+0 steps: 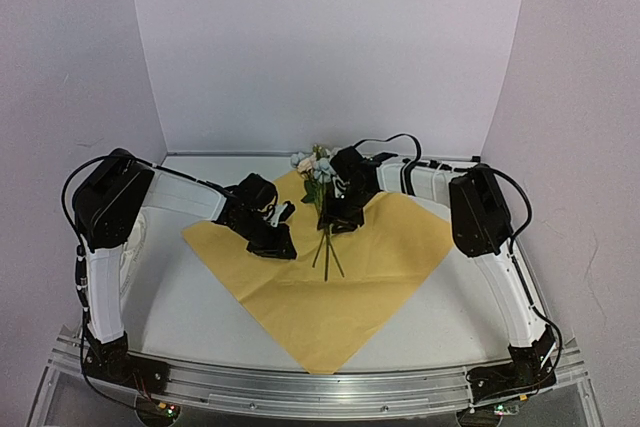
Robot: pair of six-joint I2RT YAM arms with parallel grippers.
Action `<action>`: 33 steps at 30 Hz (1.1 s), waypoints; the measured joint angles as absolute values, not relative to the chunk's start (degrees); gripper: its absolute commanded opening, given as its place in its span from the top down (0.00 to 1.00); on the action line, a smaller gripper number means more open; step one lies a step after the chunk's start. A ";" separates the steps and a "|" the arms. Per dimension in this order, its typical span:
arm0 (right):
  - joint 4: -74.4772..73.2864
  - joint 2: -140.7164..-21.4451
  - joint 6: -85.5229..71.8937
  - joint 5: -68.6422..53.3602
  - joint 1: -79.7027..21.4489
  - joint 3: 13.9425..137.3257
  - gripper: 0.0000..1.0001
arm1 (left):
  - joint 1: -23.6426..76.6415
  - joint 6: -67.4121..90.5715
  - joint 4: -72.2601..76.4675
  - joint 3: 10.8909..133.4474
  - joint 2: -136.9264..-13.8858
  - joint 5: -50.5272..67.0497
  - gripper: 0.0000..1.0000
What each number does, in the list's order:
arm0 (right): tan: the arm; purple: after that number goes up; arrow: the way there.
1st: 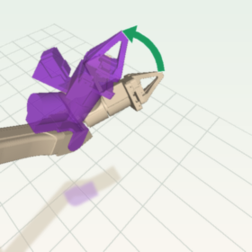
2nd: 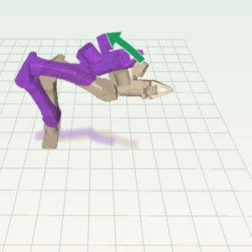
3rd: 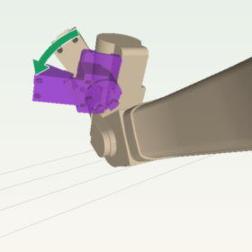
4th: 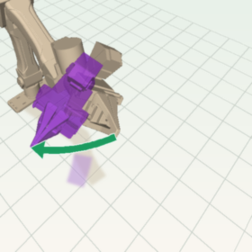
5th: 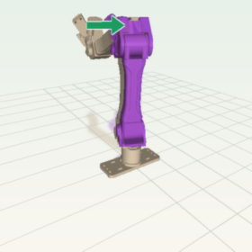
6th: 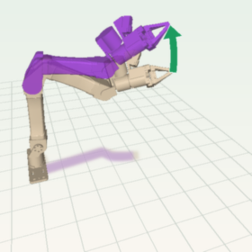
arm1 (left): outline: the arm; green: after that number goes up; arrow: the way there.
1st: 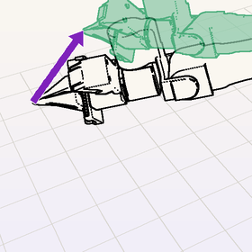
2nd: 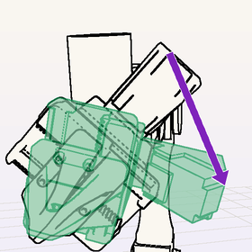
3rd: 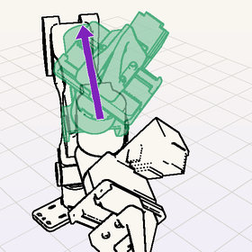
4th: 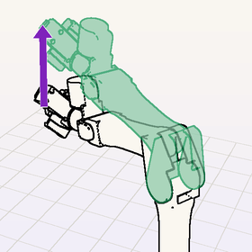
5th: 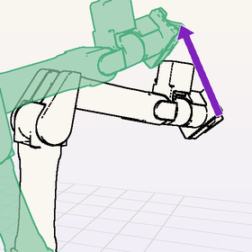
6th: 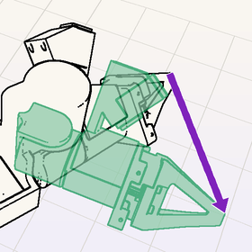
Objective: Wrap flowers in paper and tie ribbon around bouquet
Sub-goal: Place the fake flower on the flattened wrapping paper, then pick up the bottom corner of the flattened wrapping paper from the center of the board.
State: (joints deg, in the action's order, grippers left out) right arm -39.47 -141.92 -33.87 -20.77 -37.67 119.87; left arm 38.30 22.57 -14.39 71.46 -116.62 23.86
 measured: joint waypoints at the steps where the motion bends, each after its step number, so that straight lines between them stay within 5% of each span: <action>1: -39.65 -141.66 -34.10 -20.36 -37.65 119.68 0.34 | 38.30 22.57 -14.39 71.46 -116.62 23.87 0.84; 7: -42.09 -136.51 -34.67 -18.18 -37.65 116.48 0.19 | 38.26 22.55 -14.39 71.46 -116.58 23.89 0.81; 19: -43.47 -111.34 -37.39 -14.33 -38.04 93.27 0.13 | 38.15 25.97 -15.02 70.88 -113.07 22.32 0.59; 33: -35.18 -87.06 -46.93 -10.10 -46.24 60.53 0.11 | 38.61 49.69 -12.79 43.56 -80.92 11.31 0.48</action>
State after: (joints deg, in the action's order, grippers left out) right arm -35.18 -87.06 -46.93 -10.10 -46.24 60.53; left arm 38.61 49.69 -12.79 43.56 -80.92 11.31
